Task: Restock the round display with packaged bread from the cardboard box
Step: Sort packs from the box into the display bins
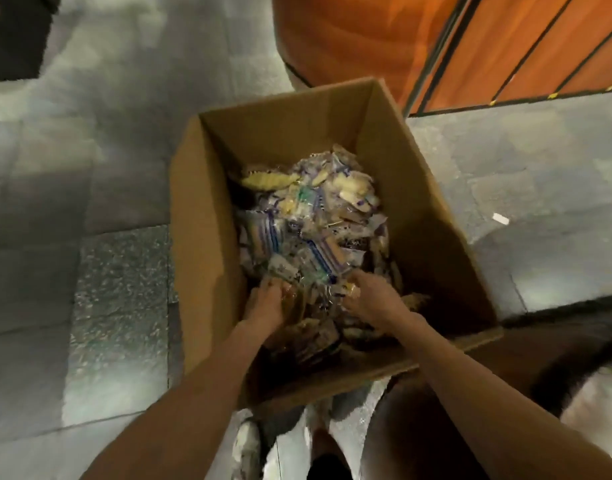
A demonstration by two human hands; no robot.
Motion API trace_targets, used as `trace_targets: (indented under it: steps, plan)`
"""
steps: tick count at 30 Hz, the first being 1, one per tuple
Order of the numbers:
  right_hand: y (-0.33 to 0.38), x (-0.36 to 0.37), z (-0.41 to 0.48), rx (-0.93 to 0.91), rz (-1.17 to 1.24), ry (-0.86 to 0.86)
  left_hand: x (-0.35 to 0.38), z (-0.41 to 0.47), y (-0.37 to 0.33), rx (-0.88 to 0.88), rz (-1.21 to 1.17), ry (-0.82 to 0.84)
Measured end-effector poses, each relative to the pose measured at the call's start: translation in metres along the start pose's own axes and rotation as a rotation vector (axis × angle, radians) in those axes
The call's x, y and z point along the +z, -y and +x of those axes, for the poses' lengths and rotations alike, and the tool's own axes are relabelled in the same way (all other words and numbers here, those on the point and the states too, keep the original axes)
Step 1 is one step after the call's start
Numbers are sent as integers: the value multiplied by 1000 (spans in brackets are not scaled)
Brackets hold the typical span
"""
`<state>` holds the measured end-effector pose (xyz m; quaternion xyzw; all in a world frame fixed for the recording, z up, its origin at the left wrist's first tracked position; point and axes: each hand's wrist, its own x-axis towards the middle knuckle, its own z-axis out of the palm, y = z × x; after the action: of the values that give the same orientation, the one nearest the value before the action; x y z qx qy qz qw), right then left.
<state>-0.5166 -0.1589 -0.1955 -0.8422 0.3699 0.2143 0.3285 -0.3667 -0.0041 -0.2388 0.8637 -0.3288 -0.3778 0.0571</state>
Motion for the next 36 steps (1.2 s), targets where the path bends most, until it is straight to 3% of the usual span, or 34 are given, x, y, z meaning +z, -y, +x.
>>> trace_targets:
  steps: [3,7,9,11,13,20,25,28,36]
  plan:
    - [-13,9,38,-3,-16,254,4,31,-1,101,390,146]
    - [-9,26,44,-46,140,554,2,58,-6,136,625,268]
    - [-6,38,45,-90,58,648,4,62,-6,148,706,271]
    - [-4,44,49,-184,-57,625,3,64,-6,175,727,232]
    - [-10,40,57,-227,-71,555,-2,67,-6,172,690,215]
    - [-63,-6,92,-77,207,425,-13,75,-13,116,460,180]
    - [-79,0,112,-35,130,428,-26,77,-27,-98,-31,185]
    - [-78,8,110,-34,25,503,-36,75,-31,-160,-138,136]
    - [-70,-3,98,-42,-77,435,-52,76,-36,-159,-257,92]
